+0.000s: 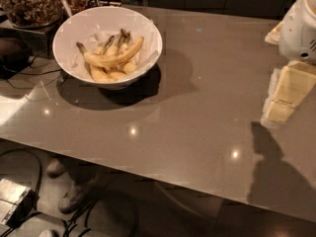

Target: Pick banana from white bowl

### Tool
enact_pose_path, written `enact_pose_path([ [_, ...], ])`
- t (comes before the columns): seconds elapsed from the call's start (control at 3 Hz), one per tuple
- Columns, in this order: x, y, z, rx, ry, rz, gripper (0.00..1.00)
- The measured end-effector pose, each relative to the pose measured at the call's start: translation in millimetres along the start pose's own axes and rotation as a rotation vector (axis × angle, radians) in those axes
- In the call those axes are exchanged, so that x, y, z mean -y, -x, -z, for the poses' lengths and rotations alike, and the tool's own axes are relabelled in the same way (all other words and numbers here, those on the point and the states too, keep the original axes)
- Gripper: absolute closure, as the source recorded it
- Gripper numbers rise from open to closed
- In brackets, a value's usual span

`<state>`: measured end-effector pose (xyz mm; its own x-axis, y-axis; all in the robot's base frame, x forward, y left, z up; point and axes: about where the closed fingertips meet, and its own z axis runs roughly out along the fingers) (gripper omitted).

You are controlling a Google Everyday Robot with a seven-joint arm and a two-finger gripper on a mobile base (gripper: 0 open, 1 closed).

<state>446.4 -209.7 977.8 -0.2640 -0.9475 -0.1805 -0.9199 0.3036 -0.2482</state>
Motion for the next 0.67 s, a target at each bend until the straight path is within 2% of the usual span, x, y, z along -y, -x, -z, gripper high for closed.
enact_pose_path([
  [0.33, 34.5, 71.3, -7.8, 0.004, 0.032, -0.006, 0.0],
  [0.67, 37.9, 78.7, -7.2, 0.021, 0.016, 0.001, 0.0],
])
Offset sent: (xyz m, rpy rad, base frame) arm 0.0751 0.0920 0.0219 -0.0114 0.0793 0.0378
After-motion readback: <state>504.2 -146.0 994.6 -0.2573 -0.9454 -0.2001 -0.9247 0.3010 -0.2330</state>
